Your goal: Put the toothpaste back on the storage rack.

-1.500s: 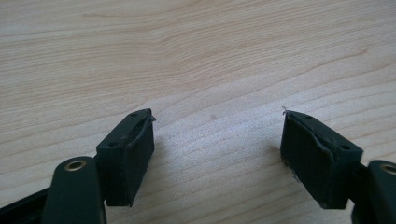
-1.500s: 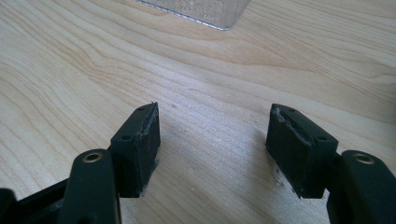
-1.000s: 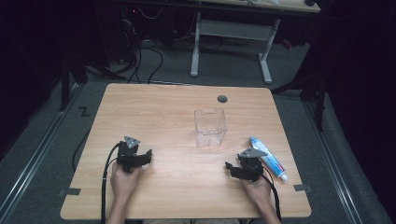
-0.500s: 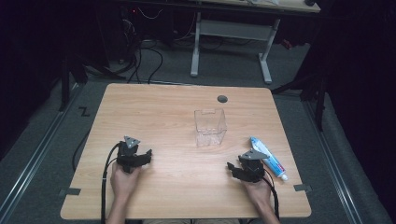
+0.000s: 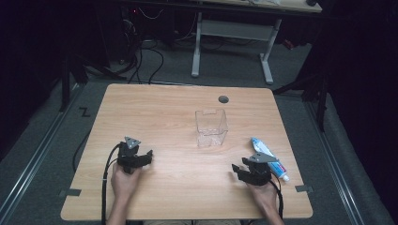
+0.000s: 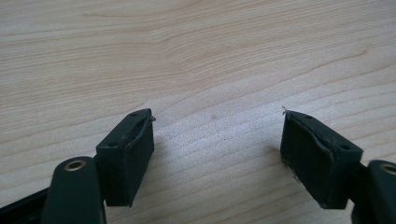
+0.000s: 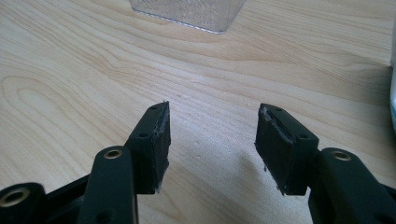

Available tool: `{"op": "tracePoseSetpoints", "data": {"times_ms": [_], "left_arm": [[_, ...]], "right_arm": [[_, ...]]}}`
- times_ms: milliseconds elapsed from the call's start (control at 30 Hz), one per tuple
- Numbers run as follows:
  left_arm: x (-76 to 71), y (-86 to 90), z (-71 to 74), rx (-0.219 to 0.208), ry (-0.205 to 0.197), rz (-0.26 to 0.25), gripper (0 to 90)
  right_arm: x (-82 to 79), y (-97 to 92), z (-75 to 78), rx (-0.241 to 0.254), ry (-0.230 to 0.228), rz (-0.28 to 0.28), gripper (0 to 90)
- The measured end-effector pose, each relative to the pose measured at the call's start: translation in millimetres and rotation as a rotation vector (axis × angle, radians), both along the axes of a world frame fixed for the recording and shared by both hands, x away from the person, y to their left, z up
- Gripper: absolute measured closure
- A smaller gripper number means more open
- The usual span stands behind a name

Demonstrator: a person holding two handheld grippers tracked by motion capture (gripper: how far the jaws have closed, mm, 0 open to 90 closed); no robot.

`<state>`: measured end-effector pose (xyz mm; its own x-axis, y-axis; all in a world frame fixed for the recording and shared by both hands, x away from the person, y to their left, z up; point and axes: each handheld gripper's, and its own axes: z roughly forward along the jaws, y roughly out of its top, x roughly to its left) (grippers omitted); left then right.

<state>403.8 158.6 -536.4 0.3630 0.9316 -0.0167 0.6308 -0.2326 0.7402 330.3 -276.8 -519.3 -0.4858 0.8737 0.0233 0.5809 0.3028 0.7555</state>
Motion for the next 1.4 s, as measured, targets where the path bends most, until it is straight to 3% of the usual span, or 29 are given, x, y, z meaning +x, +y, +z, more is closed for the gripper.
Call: {"op": "tracePoseSetpoints", "data": {"times_ms": [300,667,1033,1400], "left_arm": [[0.0,0.1,0.0,-0.001,0.000,0.000,26.0],[0.0,0.1,0.0,0.000,0.000,0.000,26.1],[0.0,0.1,0.0,0.000,0.000,0.001,26.1],[0.0,0.0,0.0,0.001,0.000,0.001,26.0]], "right_arm": [[-8.0,-6.5,0.7,0.022,0.012,0.004,47.8],[-21.9,-22.2,4.9,0.051,-0.005,-0.003,49.2],[-28.1,-32.1,12.6,0.044,-0.014,0.007,49.4],[-33.5,-44.9,23.4,0.045,-0.036,-0.055,48.0]]}}
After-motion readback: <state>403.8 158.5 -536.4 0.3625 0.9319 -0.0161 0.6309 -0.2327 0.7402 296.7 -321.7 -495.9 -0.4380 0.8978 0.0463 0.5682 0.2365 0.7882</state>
